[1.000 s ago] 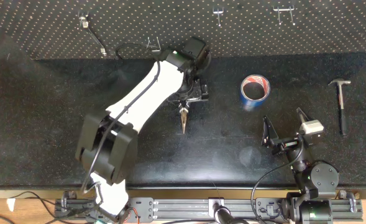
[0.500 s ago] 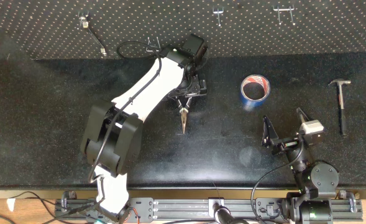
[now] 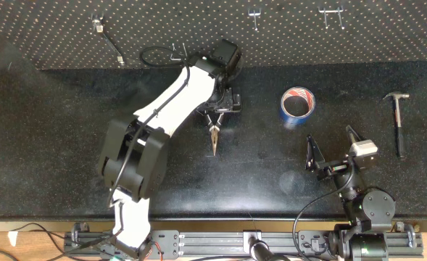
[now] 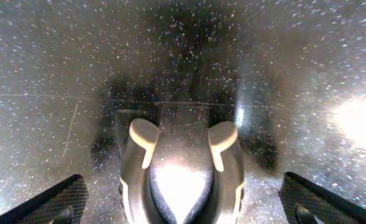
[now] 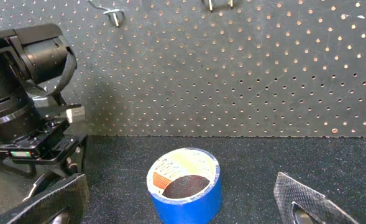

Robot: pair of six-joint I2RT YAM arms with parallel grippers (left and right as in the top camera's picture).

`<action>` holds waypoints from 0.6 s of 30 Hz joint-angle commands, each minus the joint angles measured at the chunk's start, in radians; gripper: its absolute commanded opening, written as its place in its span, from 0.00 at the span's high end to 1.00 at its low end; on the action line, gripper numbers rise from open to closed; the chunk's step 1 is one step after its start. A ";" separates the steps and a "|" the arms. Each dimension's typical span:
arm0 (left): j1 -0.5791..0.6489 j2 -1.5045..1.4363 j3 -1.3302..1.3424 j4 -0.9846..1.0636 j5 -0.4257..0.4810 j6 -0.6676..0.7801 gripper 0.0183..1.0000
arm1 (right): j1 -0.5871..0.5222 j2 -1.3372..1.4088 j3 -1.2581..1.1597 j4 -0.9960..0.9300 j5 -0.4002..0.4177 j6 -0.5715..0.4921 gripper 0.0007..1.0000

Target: Place Tools Onto Pegboard

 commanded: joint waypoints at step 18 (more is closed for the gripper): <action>0.004 0.037 0.018 0.024 -0.015 0.016 0.43 | 0.006 -0.007 -0.004 -0.002 -0.010 0.011 0.02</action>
